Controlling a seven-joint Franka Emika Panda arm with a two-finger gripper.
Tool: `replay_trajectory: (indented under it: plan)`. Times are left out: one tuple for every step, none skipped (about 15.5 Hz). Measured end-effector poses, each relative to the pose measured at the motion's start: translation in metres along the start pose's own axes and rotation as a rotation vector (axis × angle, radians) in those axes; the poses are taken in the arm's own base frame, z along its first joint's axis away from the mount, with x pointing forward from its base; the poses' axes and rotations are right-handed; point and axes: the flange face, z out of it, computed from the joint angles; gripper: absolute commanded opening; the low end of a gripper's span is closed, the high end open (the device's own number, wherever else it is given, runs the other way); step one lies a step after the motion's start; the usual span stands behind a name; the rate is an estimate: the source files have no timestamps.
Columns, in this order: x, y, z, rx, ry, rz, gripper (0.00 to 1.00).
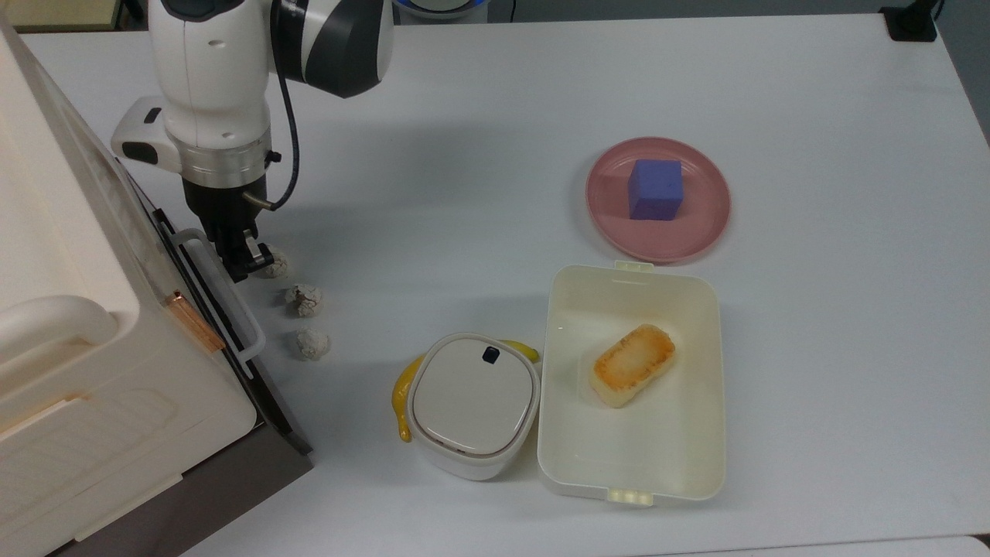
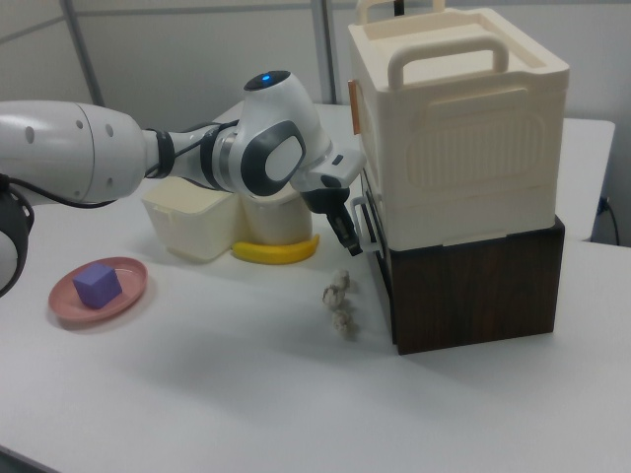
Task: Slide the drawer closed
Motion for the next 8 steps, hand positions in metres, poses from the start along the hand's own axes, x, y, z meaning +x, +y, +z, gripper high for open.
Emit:
replay_trajectory:
  plan:
    - [0.000, 0.001, 0.001, 0.003, -0.003, -0.045, 0.00]
    - [0.001, 0.002, 0.001, 0.011, -0.010, -0.087, 0.00]
    - [0.001, 0.002, 0.000, 0.011, -0.015, -0.107, 0.00]
    - [0.002, 0.004, -0.003, 0.005, -0.024, -0.132, 0.00]
    - [0.004, 0.006, -0.010, -0.006, -0.039, -0.164, 0.00]
    - [0.003, 0.007, -0.022, -0.016, -0.064, -0.202, 0.00]
    - [-0.002, 0.005, -0.038, -0.021, -0.097, -0.247, 0.02]
    - [-0.011, 0.002, -0.057, -0.023, -0.132, -0.298, 0.05]
